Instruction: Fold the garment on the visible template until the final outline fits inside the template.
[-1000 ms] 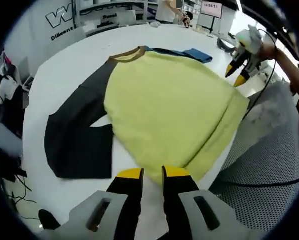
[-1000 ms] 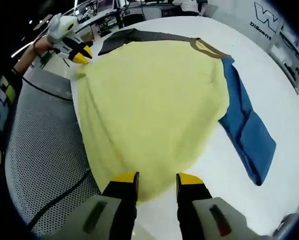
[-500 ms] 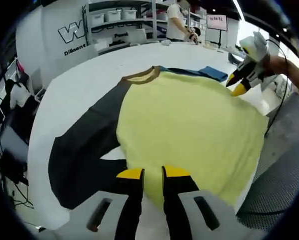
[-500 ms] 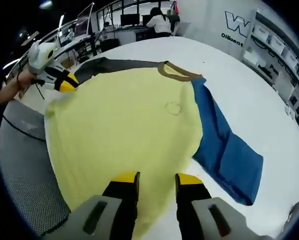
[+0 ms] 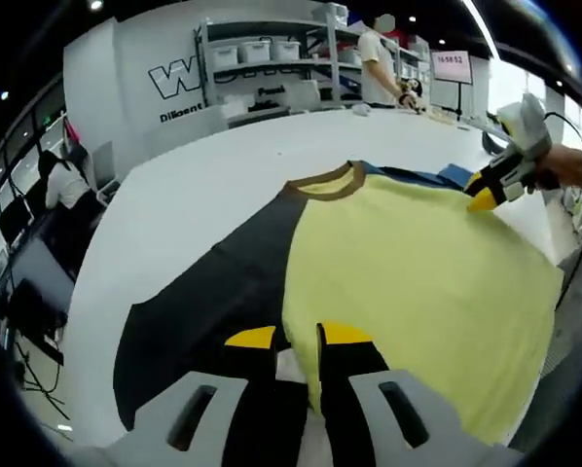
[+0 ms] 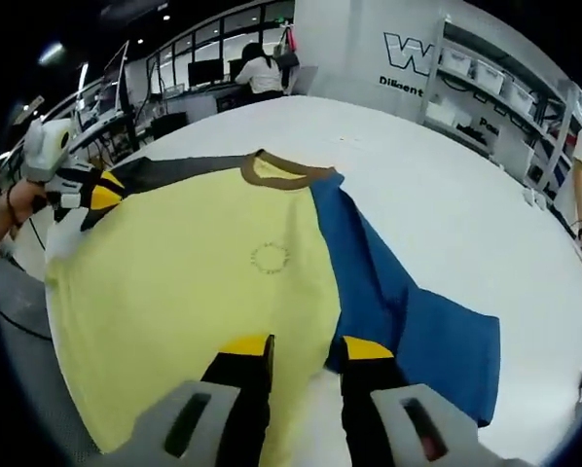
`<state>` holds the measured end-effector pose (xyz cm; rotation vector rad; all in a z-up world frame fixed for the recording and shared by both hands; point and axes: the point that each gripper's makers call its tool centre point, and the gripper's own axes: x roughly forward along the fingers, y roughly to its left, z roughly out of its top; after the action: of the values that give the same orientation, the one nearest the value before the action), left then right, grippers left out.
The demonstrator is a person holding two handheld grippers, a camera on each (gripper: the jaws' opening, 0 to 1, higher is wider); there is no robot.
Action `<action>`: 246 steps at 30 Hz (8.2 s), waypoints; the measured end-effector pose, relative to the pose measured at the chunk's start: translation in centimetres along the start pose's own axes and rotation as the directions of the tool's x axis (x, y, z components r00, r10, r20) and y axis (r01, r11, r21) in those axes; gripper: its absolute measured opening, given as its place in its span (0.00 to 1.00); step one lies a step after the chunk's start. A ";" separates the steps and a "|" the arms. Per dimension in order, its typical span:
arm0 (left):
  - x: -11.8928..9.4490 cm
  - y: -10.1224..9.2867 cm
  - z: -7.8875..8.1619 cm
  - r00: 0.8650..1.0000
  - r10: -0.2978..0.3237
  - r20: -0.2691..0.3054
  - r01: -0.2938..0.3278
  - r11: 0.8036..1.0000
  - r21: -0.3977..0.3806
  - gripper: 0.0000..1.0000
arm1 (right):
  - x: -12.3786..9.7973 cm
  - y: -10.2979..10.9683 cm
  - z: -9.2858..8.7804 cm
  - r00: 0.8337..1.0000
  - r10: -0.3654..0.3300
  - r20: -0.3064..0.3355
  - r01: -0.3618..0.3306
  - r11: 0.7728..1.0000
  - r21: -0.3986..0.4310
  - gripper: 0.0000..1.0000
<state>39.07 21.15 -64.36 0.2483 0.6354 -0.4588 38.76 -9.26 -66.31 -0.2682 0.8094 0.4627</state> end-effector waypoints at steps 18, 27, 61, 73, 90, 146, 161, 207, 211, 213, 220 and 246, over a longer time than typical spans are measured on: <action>4.3 1.1 1.5 0.999 -0.022 0.031 0.026 0.989 -0.149 0.01 | 2.5 -1.8 1.5 0.999 -0.035 0.042 0.033 0.998 0.047 0.11; 5.2 1.3 1.3 1.000 -0.003 0.026 0.006 0.993 -0.115 0.00 | 2.8 -2.3 1.8 0.997 -0.056 0.052 0.053 0.997 0.062 0.10; 8.1 4.3 3.4 0.994 0.072 0.080 -0.062 0.990 -0.124 0.00 | 5.8 -5.0 5.1 0.989 -0.055 0.139 0.049 0.998 0.049 0.10; 5.5 4.5 5.1 0.981 0.081 0.176 -0.045 0.978 -0.202 0.00 | 2.9 -6.4 6.1 0.964 -0.105 0.243 0.110 0.994 -0.009 0.16; 0.5 1.6 5.9 0.971 0.045 0.234 0.007 0.976 -0.218 0.00 | 2.3 -9.0 1.3 0.973 -0.197 0.117 0.201 0.979 -0.027 0.15; -1.2 -3.8 3.1 0.985 -0.049 0.168 0.077 0.983 -0.165 0.00 | -0.3 2.3 15.8 0.867 0.035 0.496 -0.278 0.862 0.424 0.00; -0.4 -5.4 1.4 0.991 -0.102 0.085 0.113 0.985 -0.130 0.00 | 1.8 7.6 20.1 0.847 0.137 0.513 -0.346 0.875 0.339 0.00; -0.5 -4.5 -0.5 0.997 -0.081 0.004 0.080 0.981 -0.176 0.00 | 8.8 21.2 19.8 0.837 0.497 0.230 -0.513 0.859 0.009 0.00; -0.5 -4.4 -0.6 0.997 -0.079 0.000 0.078 0.981 -0.178 0.00 | 9.4 22.1 19.3 0.831 0.515 0.209 -0.531 0.847 0.023 0.00; -0.5 -4.3 -0.7 0.997 -0.076 -0.005 0.074 0.980 -0.183 0.00 | 9.5 22.5 19.2 0.829 0.522 0.201 -0.536 0.844 0.023 0.00; -0.5 -4.0 -0.8 0.997 -0.071 -0.004 0.069 0.978 -0.197 0.00 | 9.6 23.4 18.6 0.815 0.547 0.191 -0.561 0.828 0.026 0.00; -1.4 -1.1 0.1 0.998 0.041 0.036 -0.032 0.972 -0.235 0.01 | 4.7 14.7 17.6 0.900 0.320 0.295 -0.328 0.944 -0.021 0.36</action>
<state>37.58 20.61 -63.56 0.0264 0.6377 -0.3487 45.41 11.94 -58.93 -0.0315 0.5660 0.7851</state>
